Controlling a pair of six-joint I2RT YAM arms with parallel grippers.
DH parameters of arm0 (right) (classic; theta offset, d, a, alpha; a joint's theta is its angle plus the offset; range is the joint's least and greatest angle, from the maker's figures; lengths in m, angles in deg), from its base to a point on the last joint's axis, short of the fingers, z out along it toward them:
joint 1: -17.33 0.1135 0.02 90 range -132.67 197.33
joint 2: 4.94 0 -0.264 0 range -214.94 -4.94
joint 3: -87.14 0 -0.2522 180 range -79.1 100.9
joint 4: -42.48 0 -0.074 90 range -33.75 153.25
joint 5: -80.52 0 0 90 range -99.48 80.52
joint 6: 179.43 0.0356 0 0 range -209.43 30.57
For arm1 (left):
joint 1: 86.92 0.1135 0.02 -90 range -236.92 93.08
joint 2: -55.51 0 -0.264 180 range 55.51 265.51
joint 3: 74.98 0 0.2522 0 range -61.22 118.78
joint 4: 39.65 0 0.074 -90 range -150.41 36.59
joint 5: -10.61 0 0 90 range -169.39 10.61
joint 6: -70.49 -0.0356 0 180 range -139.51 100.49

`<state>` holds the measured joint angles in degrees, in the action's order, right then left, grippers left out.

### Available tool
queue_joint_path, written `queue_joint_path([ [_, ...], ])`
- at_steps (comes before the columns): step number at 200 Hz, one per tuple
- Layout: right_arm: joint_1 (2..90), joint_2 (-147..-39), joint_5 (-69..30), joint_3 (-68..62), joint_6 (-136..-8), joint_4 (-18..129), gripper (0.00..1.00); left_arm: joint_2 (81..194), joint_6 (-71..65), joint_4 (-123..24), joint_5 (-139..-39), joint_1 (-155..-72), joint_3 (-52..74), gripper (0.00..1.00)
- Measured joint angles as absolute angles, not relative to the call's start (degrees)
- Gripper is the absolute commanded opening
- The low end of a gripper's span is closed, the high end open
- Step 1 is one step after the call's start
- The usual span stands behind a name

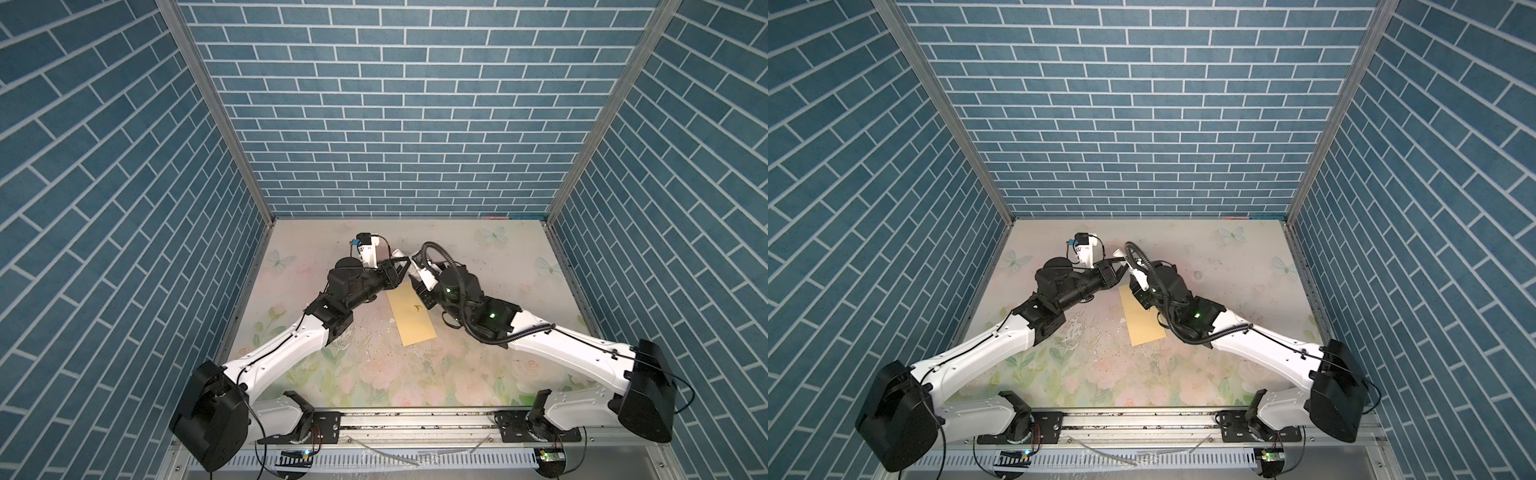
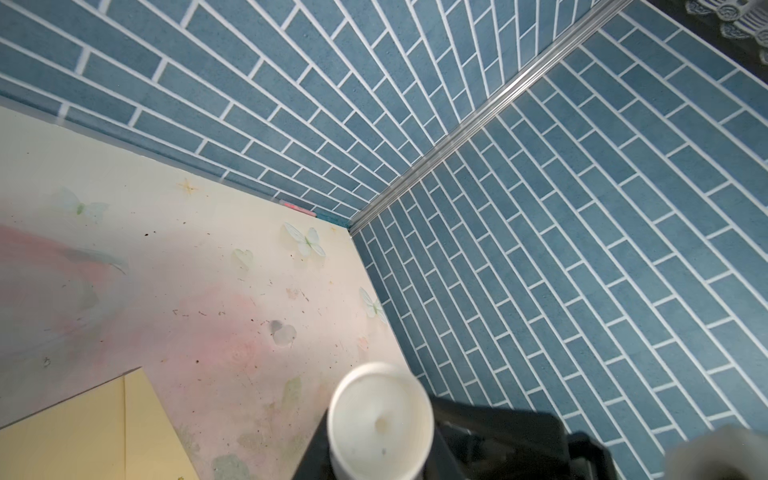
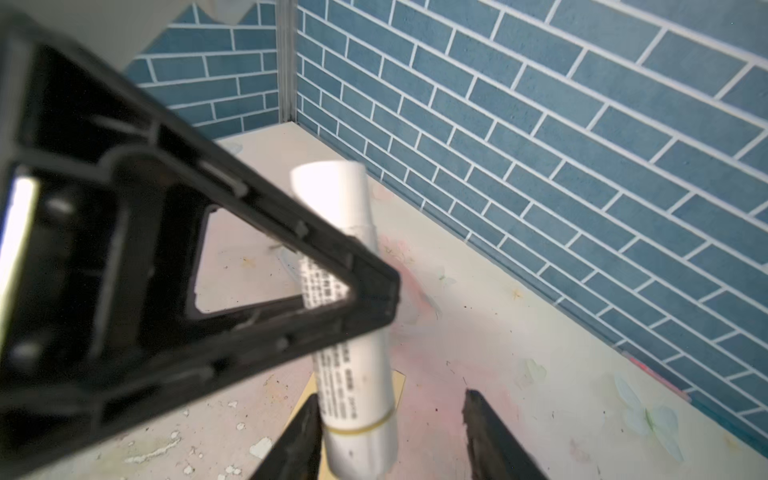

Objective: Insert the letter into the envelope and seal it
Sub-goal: 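Lift the glue stick away with the right gripper while the left gripper moves toward it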

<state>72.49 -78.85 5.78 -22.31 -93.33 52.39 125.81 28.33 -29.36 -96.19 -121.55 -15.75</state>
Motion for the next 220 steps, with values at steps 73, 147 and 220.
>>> queue_joint_path([
  [73,64.08,-66.69,-17.52,-27.36,-86.34,54.18,0.68,117.0,2.29,-32.57,-92.65,-122.47,-18.87,0.0],
  [147,63.79,-64.92,-23.26,-27.33,-85.2,55.19,0.68,114.55,-28.2,-24.79,-87.66,-129.51,-28.51,0.0],
  [220,64.64,-69.75,-25.73,-24.27,-85.22,58.42,0.66,116.61,-32.24,-23.72,-87.42,-131.28,-28.47,0.0],
])
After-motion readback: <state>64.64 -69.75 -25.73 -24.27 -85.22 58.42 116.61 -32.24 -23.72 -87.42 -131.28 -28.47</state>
